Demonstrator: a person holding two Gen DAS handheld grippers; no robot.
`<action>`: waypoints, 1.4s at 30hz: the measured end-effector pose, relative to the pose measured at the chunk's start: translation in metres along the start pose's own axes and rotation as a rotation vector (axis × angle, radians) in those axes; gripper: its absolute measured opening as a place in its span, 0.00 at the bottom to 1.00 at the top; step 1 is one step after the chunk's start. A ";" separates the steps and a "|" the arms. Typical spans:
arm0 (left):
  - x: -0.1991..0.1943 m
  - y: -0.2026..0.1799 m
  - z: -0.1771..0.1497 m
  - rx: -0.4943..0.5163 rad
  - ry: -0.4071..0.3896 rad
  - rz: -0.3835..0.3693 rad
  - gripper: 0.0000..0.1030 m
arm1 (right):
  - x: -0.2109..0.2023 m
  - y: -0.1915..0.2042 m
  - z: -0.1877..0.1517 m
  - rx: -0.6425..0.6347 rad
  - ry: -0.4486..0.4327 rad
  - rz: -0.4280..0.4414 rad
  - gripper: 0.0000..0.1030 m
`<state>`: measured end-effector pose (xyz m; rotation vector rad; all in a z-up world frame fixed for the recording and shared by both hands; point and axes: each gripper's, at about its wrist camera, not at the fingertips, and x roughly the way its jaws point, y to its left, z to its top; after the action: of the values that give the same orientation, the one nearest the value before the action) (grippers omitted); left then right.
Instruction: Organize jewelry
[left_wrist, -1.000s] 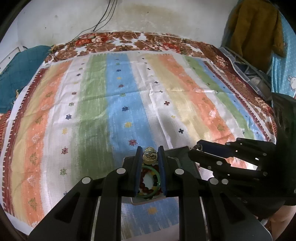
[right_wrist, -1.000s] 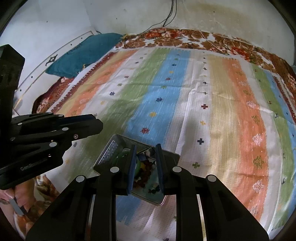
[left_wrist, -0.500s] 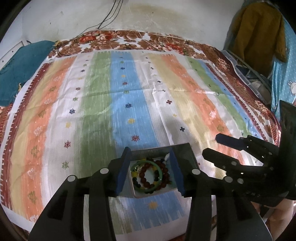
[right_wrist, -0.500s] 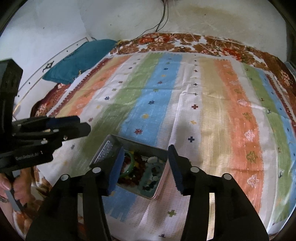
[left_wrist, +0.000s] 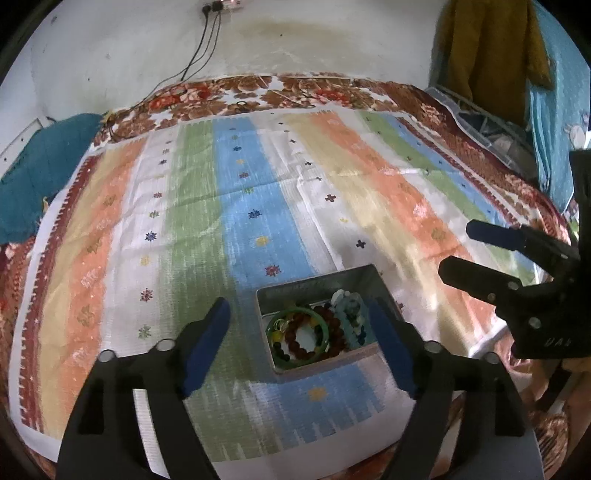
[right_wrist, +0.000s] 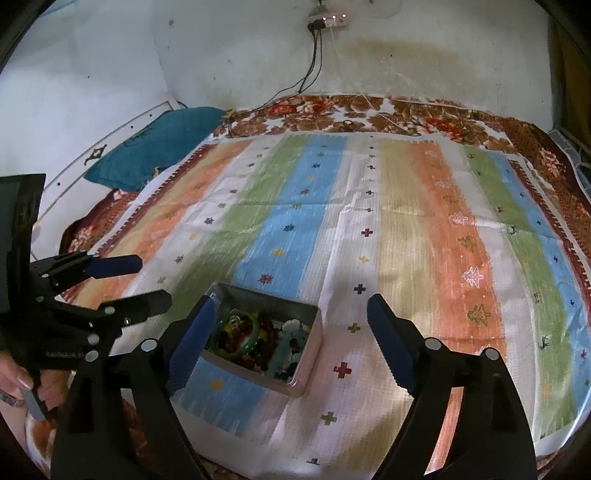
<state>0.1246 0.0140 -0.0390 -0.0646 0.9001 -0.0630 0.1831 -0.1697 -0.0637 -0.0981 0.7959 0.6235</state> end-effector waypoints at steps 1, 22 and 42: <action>-0.001 0.000 -0.001 0.001 -0.002 0.004 0.79 | -0.001 0.000 0.000 0.001 0.001 -0.001 0.85; -0.024 0.002 -0.021 -0.009 -0.059 -0.015 0.94 | -0.029 0.011 -0.012 -0.045 -0.021 0.001 0.95; -0.033 -0.009 -0.024 0.042 -0.091 0.030 0.94 | -0.035 0.016 -0.020 -0.081 -0.021 -0.022 0.95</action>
<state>0.0846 0.0072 -0.0272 -0.0152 0.8083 -0.0505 0.1430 -0.1801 -0.0512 -0.1733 0.7482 0.6353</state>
